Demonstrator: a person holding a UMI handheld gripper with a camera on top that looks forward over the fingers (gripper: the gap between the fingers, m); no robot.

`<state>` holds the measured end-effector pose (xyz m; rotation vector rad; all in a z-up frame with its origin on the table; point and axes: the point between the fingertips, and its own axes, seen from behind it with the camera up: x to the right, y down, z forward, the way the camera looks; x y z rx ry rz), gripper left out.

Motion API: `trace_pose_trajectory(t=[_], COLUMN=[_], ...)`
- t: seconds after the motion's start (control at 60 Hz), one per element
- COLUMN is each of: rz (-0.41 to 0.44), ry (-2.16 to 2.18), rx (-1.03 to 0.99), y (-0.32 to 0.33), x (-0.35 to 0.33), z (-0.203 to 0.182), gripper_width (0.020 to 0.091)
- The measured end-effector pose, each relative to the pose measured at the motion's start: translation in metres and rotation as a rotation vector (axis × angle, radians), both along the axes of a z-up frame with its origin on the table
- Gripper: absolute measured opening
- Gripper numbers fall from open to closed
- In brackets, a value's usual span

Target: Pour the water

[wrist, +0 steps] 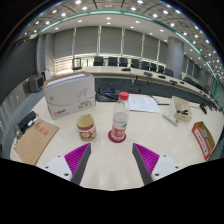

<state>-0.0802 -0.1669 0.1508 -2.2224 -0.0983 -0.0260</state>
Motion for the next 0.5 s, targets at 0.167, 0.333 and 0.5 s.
trace_pose_trajectory(t=[0.167, 0.333, 0.5], rz=[-0.006, -0.002, -0.014], ry=[-0.040, -0.035, -0.042], rx=[-0.002, 0.004, 0.015], y=[-0.074, -0.115, -0.133], x=[-0.028, -0.051, -0.060], z=[0.027, 0.038, 0.047], gripper_width=[0.0859, 0.0859, 0.0860])
